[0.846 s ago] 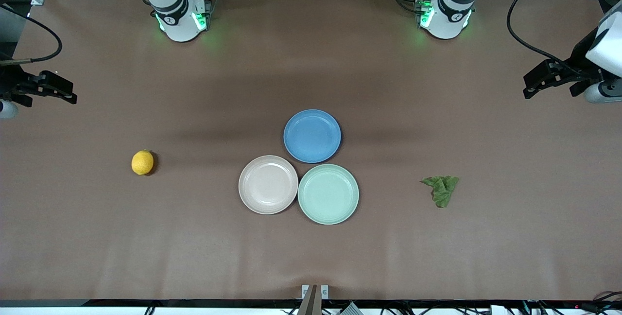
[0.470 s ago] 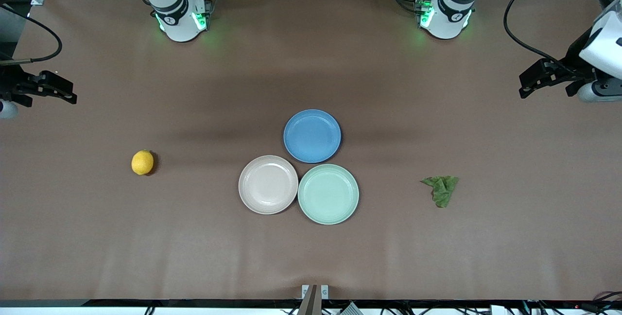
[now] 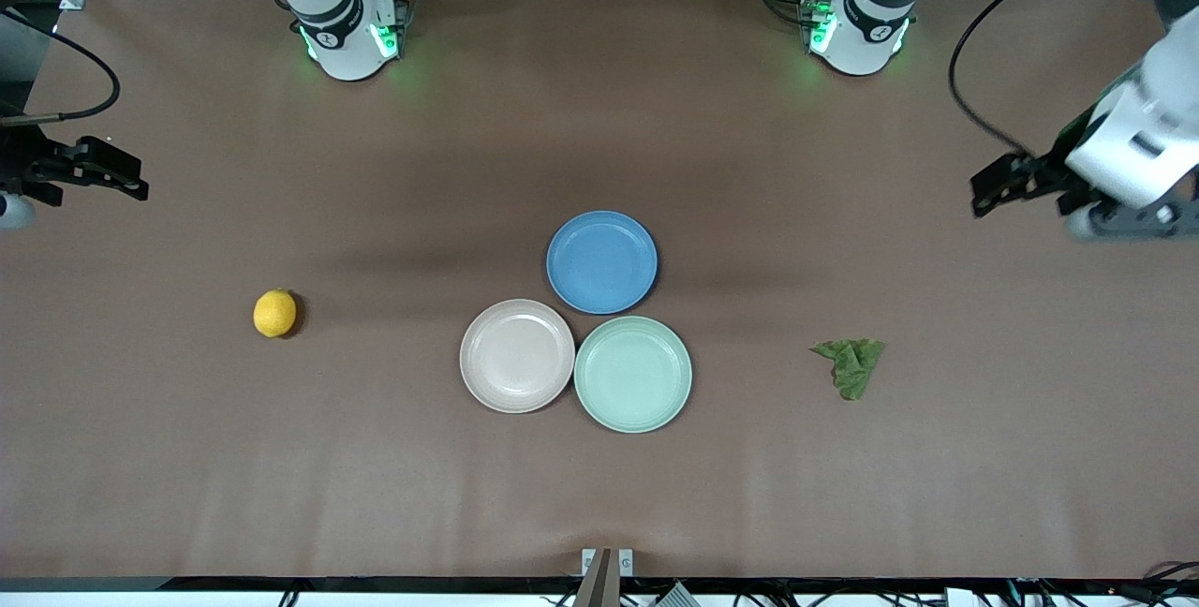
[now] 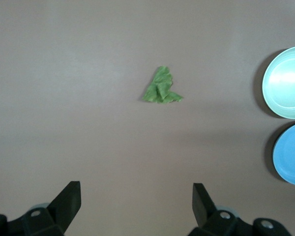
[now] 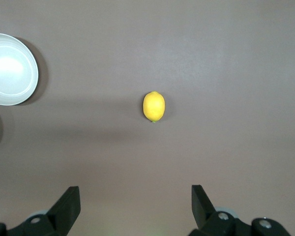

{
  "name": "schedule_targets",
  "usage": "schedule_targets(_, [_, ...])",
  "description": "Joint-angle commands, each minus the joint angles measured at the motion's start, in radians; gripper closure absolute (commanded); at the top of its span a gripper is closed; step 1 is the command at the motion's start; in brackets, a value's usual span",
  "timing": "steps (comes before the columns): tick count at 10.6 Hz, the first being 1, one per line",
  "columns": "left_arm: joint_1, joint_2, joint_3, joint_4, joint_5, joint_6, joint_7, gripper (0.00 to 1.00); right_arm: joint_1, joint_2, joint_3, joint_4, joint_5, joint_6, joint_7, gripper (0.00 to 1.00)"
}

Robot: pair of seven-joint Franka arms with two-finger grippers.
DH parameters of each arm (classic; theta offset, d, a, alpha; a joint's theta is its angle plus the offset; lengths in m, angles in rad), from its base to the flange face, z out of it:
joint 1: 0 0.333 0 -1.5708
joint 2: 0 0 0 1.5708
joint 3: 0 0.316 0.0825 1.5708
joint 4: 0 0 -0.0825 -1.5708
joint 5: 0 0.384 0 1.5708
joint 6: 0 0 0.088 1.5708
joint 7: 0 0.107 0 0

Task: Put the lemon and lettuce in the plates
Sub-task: 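Move the left gripper down toward the green lettuce leaf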

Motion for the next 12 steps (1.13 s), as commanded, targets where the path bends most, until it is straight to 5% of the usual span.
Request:
schedule_targets(1, [-0.013,0.134,-0.007,-0.004,0.063,0.122,-0.007,0.00,-0.001,-0.014,-0.002,-0.014,0.010,0.000,0.013,0.00])
schedule_targets(6, [-0.013,0.259,-0.011,-0.218,0.074,0.512,-0.009,0.00,-0.002,-0.014,-0.004,-0.022,0.012,0.009,0.009,0.00])
schedule_targets(12, [-0.031,0.496,-0.008,-0.230,0.108,0.746,-0.009,0.00,-0.034,-0.018,-0.008,-0.071,0.050,0.064,-0.001,0.00])
